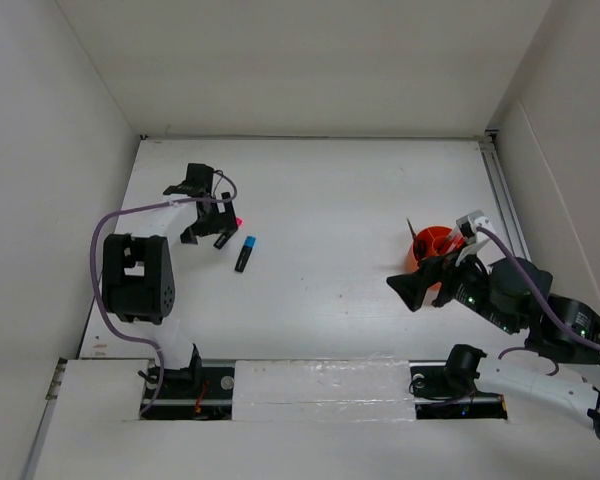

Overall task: Sort the stationery into containers
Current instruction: Grab a piece of stationery with the left arm

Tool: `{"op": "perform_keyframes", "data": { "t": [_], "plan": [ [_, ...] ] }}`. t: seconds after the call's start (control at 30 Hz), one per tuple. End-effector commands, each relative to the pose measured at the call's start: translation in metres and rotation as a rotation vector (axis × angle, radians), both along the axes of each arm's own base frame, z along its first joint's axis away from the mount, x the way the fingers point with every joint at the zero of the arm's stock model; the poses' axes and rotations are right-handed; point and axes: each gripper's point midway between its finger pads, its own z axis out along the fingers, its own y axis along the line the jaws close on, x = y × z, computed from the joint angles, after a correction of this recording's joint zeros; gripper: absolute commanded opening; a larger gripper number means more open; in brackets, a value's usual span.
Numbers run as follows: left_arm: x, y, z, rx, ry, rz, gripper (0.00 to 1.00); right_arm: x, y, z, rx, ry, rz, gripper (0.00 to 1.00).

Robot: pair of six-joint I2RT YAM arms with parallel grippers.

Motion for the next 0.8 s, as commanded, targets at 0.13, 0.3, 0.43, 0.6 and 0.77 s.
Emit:
{"op": "perform_keyframes", "data": {
  "t": [0.13, 0.3, 0.43, 0.6, 0.77],
  "plan": [
    [0.019, -0.008, -0.014, -0.021, -0.009, -0.045, 0.94, -0.01, 0.011, 0.017, 0.076, -0.044, 0.086, 1.0],
    [0.019, -0.01, -0.026, -0.028, 0.024, -0.049, 0.92, -0.011, 0.009, 0.026, 0.094, -0.056, 0.086, 1.0],
    [0.018, -0.009, -0.03, -0.028, 0.035, -0.049, 0.9, -0.01, 0.011, 0.028, 0.093, -0.055, 0.086, 1.0],
    [0.017, -0.009, -0.034, -0.027, 0.046, -0.049, 0.81, -0.008, 0.015, 0.031, 0.093, -0.055, 0.086, 1.0],
    [0.018, -0.013, -0.037, -0.047, 0.046, -0.057, 0.73, -0.009, 0.015, 0.034, 0.102, -0.058, 0.095, 1.0]
  ]
}}
